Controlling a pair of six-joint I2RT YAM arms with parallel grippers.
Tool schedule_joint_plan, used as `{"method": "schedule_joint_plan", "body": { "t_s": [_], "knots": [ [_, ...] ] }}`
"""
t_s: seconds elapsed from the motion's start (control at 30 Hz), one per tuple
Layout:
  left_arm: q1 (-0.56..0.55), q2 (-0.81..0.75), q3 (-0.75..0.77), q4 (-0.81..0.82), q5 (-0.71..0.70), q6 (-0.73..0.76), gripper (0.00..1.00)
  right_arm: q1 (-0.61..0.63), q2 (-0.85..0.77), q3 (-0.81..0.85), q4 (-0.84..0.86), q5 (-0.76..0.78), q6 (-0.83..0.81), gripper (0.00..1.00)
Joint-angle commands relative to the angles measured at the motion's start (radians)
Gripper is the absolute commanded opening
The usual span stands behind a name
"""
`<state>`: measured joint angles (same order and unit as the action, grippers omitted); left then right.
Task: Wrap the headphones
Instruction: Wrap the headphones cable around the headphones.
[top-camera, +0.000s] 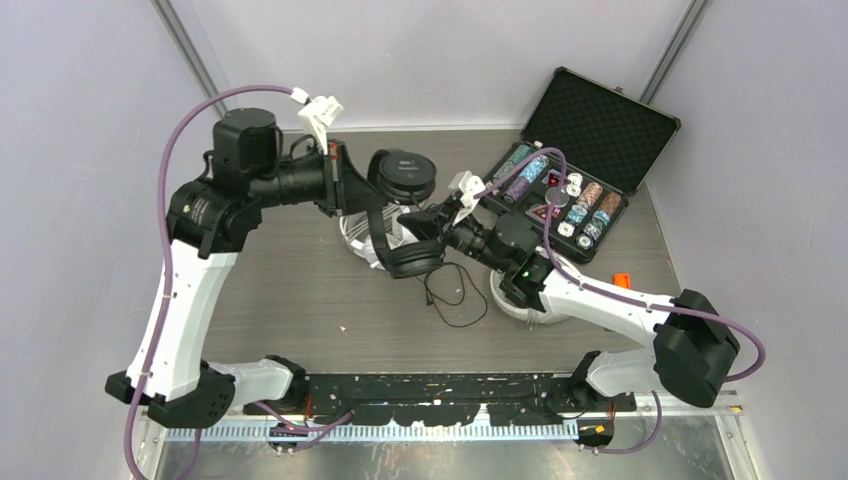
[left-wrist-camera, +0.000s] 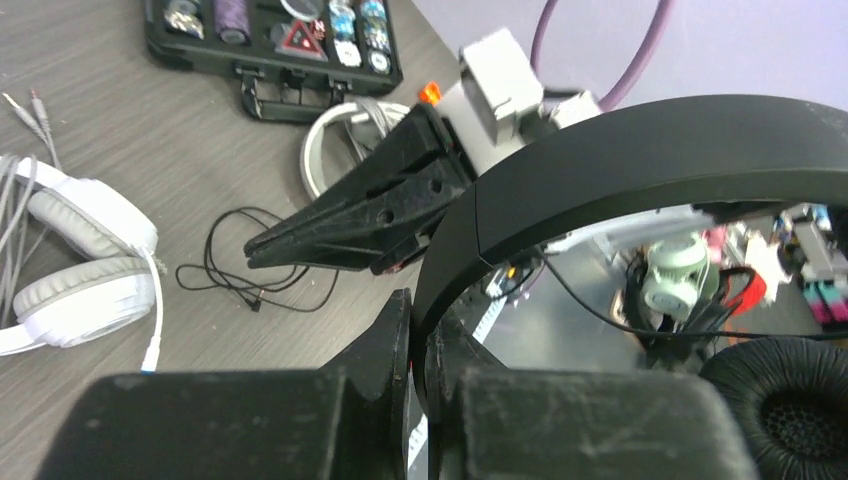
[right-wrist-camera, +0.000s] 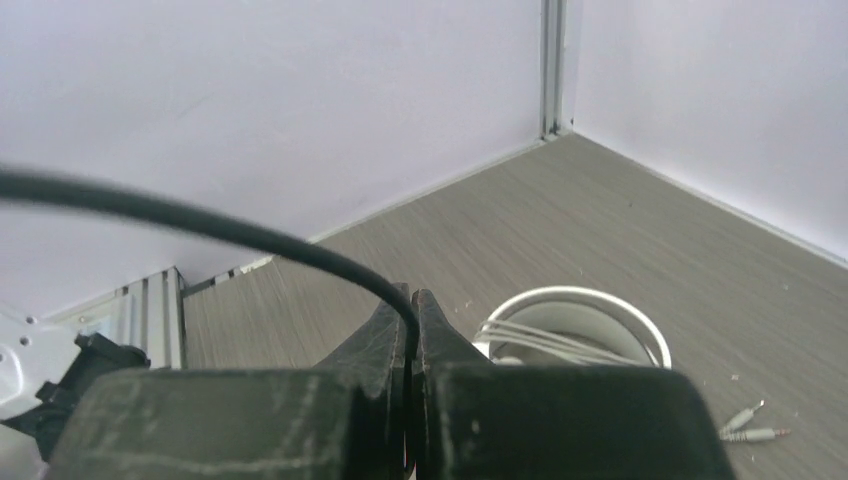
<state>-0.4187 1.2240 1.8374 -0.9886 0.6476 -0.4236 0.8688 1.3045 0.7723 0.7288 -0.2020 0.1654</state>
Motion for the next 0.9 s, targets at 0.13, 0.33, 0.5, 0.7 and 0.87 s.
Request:
{"method": "schedule_joint_plan", "body": {
  "t_s": [0.13,0.33,0.5,0.7,0.87],
  "knots": [
    [-0.074,0.042,-0.005,-0.098,0.088,0.178,0.00,-0.031,0.069,0.131,0.013,-0.067,0.039,0.00],
    [-0.170,0.065,-0.030,-0.206,0.074,0.283,0.00,-0.057,0.128,0.177,-0.010,-0.076,0.068,0.00],
    [-0.252,0.075,-0.040,-0.270,0.060,0.350,0.00,-0.077,0.123,0.198,-0.071,-0.053,0.060,0.00],
    [-0.307,0.077,-0.067,-0.369,0.028,0.447,0.00,-0.138,0.083,0.204,-0.154,-0.081,0.056,0.00],
    [-0.365,0.094,-0.111,-0.428,-0.059,0.497,0.00,-0.197,0.036,0.215,-0.242,-0.109,0.042,0.00]
  ]
}}
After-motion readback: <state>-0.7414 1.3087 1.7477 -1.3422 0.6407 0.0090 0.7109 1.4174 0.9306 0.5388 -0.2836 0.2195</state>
